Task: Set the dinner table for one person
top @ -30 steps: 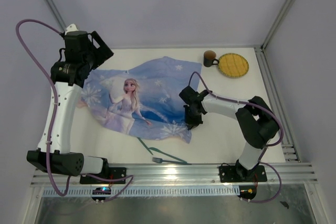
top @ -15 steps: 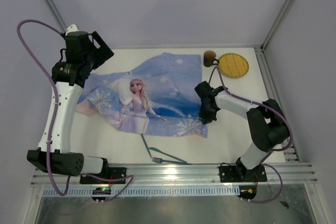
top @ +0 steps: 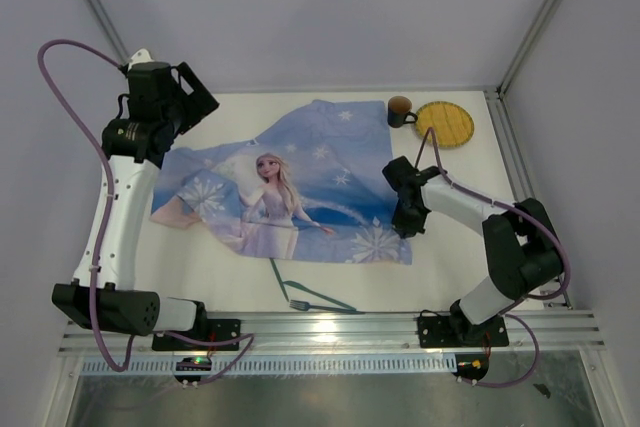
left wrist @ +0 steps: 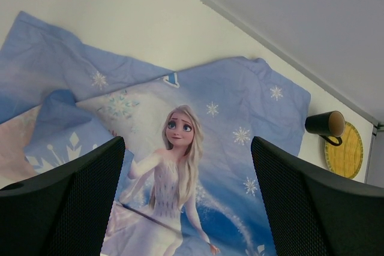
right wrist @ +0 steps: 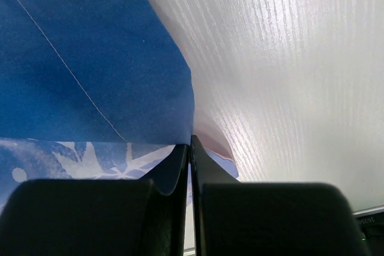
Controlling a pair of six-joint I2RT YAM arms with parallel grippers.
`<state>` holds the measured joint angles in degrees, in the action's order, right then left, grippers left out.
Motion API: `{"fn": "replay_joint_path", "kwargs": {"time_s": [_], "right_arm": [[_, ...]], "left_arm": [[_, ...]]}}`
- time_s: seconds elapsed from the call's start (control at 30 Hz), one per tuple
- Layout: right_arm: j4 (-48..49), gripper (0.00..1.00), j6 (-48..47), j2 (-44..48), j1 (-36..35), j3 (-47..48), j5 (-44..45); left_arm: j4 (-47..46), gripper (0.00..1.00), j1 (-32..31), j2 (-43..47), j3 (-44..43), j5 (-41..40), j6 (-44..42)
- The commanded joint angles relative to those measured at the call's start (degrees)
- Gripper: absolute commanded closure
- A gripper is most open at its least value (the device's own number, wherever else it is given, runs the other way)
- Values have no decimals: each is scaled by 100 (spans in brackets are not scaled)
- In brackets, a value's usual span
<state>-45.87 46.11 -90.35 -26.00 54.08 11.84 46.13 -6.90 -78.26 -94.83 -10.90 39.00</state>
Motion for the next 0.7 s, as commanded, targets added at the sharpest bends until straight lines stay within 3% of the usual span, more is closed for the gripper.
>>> {"fn": "replay_joint_path", "kwargs": {"time_s": [0.0,0.03,0.07,0.2,0.37,0.47,0.67], "right_arm": [[76,95,13,122,-2,85,-92],[113,87,-57,131,-2,102,-155],[130,58,-128,149,-10,128,-173],[-18,24,-278,298,-37,199,2],[-186,20,-471,719,-98,208,135],[86,20,-927,1070,-379,242,-260],[553,22,-2237,889,-1767,795,-1357]], "left_arm": [[-236,12,-5,74,52,52,37],[-236,12,-5,65,52,61,37],[-236,12,-5,74,61,70,37],[-297,11,-5,56,70,96,37],[-412,11,-5,-31,87,202,116],[-464,12,-5,-93,87,254,178],[-552,12,-5,-181,105,299,274]]}}
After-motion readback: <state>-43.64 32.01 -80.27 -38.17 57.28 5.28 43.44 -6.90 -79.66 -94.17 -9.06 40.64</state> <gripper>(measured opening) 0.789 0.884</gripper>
